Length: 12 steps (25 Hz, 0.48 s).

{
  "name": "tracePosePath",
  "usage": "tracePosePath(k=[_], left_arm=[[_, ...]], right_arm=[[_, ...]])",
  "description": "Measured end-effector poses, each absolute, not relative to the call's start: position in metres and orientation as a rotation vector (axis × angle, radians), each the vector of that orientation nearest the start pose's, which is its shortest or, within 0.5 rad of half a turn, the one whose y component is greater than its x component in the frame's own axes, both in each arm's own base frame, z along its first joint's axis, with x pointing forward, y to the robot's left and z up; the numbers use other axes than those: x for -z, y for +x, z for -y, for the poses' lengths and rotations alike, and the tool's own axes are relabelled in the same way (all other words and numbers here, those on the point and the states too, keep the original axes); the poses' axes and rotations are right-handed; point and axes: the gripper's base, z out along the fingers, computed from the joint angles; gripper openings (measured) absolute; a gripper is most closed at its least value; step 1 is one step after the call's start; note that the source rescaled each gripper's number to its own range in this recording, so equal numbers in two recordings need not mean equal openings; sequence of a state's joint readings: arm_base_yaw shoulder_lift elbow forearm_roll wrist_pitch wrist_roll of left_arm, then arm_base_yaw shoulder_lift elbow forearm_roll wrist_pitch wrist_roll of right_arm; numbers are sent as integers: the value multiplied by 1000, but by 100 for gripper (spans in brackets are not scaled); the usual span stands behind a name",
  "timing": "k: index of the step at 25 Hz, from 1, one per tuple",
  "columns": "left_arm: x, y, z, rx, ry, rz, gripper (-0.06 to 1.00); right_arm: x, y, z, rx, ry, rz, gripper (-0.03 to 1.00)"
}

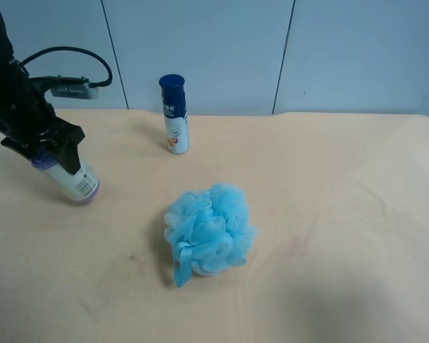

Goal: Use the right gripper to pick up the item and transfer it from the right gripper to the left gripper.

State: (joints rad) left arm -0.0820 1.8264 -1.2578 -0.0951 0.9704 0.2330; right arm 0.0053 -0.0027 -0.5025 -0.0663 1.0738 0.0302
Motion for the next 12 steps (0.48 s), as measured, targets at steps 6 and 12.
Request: tracePosePath(k=[6,12], left_arm=[[-198,352,34,71,394,-2995,0],[-198,352,35,17,402,-3000,0]], right_arm=[[-277,-6,5,57,29,-2051,78],[-277,-6,5,57,29,-2051,78]])
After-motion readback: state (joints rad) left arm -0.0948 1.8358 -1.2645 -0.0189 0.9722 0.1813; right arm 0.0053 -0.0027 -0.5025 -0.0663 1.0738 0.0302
